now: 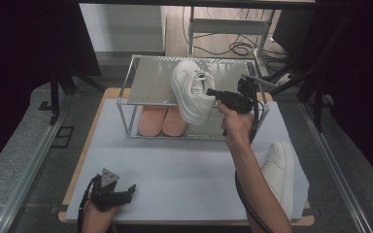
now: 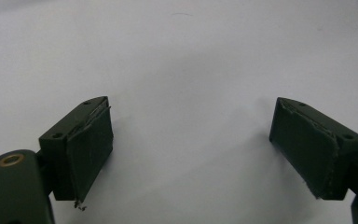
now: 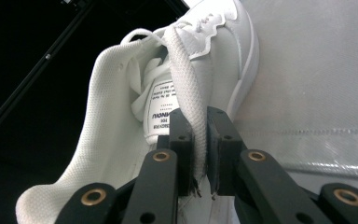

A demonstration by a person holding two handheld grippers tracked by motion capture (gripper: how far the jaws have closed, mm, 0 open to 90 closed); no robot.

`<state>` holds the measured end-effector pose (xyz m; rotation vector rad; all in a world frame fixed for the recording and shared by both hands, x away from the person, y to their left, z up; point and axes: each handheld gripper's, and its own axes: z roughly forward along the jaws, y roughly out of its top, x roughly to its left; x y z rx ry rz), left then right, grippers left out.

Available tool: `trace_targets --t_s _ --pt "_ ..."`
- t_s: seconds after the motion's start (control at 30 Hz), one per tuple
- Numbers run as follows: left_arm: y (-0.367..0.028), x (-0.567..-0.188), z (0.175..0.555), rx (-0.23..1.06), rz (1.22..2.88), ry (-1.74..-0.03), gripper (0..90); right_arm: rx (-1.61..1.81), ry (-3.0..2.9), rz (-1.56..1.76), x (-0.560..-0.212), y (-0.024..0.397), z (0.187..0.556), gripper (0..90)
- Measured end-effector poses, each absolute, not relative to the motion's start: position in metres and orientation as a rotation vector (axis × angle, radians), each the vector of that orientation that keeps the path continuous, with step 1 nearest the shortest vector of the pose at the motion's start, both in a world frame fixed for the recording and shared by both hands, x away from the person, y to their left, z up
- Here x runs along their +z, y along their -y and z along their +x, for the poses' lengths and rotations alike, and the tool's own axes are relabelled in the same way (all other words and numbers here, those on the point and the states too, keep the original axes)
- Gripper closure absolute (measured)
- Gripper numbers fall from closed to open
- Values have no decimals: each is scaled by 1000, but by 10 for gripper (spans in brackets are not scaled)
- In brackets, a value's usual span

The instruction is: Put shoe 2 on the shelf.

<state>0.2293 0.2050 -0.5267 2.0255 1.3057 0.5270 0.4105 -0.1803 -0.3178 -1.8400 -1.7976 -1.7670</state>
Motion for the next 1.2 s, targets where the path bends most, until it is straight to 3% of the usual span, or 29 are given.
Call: trace_targets --t_s 0.33,0.77,1.2 --pt "-205 -527 229 527 2025 -1307 135 -1808 1884 -1831 -310 161 413 720" --pt "-205 -527 229 528 2024 -1307 135 -1865 1976 -1670 -302 174 409 540" --pt "-205 -527 229 530 2023 -1307 135 -1924 2115 -1535 -291 206 383 523"
